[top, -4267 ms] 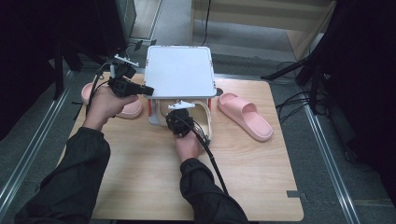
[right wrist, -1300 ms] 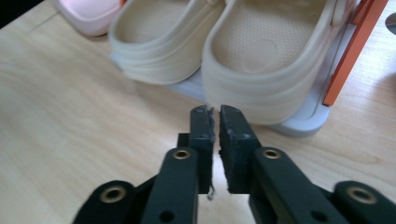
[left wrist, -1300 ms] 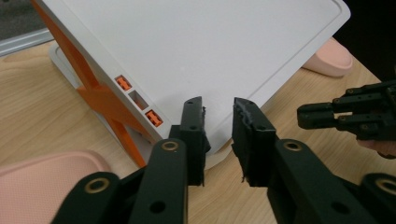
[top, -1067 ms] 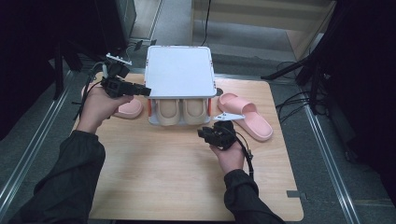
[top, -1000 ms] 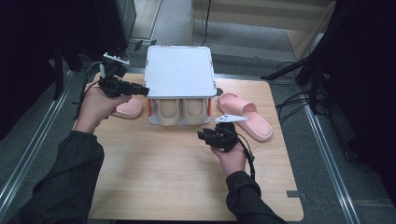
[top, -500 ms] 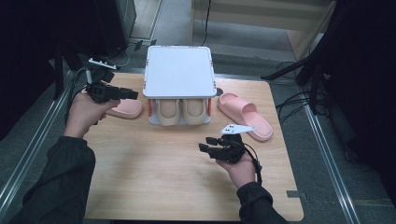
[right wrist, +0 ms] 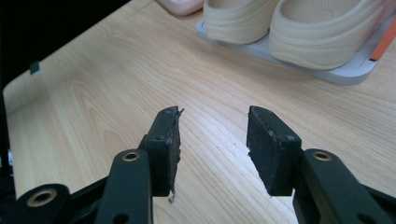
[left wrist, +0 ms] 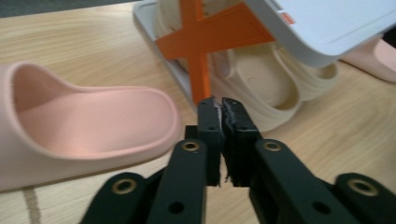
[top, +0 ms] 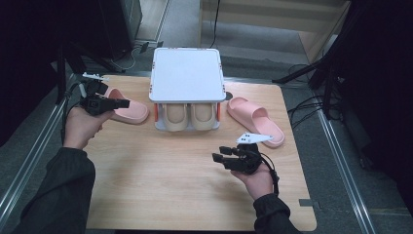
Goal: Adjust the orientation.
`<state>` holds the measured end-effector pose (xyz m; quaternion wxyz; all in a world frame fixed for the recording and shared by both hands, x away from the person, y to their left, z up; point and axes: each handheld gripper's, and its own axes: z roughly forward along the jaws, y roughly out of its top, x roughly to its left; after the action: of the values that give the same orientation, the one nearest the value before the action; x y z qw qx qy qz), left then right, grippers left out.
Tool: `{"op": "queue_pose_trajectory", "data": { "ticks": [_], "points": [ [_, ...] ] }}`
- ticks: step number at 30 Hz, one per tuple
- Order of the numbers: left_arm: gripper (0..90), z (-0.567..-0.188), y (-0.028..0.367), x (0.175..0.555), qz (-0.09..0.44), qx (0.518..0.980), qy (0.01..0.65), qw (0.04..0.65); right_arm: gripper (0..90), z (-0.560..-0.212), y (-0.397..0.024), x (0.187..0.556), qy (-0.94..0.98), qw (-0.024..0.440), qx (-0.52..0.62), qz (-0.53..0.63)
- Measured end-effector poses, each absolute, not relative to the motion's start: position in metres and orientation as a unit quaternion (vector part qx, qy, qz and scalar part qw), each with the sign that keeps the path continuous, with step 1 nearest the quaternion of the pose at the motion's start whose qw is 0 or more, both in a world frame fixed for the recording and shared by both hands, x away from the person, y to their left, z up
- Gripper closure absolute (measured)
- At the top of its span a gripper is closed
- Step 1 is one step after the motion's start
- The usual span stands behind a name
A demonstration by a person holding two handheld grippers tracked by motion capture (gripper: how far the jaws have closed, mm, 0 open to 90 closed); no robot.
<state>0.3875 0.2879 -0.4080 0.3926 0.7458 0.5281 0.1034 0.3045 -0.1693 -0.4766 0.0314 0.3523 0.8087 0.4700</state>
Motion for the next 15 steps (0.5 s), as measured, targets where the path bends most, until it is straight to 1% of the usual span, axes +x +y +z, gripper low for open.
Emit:
{"op": "queue_pose_trajectory", "data": {
  "ticks": [4,15],
  "points": [
    [89.0,-0.418,0.296,0.391,0.108,0.74,0.537,0.39,55.4,-0.481,-0.165,0.306,0.816,0.028,0.348,0.46],
    [89.1,-0.445,0.32,0.403,0.127,0.719,0.57,0.377,55.5,-0.486,-0.159,0.304,0.825,0.025,0.341,0.45]
  ]
}}
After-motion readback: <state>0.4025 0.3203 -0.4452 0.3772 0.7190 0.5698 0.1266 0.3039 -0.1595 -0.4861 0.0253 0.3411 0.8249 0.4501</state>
